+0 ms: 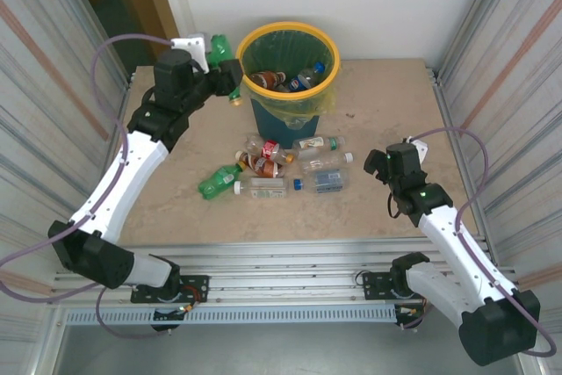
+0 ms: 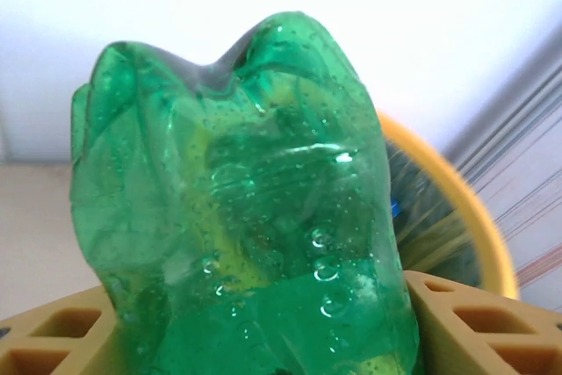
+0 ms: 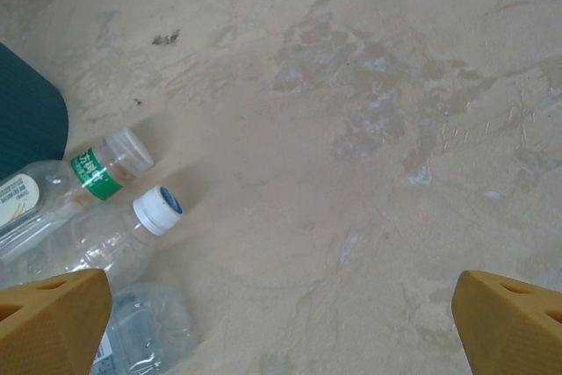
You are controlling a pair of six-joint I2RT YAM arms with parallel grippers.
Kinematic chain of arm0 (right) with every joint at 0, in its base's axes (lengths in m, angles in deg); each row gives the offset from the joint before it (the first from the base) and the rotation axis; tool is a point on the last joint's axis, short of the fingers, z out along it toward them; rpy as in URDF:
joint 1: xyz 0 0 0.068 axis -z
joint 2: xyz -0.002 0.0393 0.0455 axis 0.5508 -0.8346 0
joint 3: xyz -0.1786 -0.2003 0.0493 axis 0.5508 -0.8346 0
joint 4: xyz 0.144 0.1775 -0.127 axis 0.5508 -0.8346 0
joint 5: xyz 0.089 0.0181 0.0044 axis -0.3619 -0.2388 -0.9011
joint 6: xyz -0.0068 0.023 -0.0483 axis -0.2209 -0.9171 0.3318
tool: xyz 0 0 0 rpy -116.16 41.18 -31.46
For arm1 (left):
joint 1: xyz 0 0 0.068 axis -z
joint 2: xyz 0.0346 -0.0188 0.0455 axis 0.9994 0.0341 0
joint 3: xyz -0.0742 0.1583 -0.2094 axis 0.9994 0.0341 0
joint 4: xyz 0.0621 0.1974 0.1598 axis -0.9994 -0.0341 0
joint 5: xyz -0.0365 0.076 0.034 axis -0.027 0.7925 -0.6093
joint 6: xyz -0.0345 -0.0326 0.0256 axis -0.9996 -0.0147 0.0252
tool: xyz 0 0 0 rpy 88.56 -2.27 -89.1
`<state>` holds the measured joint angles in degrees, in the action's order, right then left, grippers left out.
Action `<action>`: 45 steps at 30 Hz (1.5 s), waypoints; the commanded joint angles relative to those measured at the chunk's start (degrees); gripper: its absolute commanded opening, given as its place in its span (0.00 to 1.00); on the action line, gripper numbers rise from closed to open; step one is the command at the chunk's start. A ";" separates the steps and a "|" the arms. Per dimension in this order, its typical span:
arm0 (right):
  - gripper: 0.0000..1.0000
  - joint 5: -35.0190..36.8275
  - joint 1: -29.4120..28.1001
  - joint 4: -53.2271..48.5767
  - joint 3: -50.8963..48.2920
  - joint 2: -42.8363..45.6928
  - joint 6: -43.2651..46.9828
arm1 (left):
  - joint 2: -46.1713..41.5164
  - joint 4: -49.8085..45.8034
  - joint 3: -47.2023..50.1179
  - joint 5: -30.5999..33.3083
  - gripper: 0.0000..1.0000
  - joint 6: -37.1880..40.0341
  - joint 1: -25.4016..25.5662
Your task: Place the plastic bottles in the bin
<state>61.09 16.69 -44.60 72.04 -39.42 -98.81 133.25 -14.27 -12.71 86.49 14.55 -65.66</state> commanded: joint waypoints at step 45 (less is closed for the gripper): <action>0.98 1.34 -3.92 -3.62 0.63 -2.41 -11.05 | 40.47 -1.71 -40.10 -13.55 0.93 5.79 6.39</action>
<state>61.31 13.32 -47.07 72.02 -41.67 -106.19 176.00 -15.42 -51.03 73.59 18.64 -59.43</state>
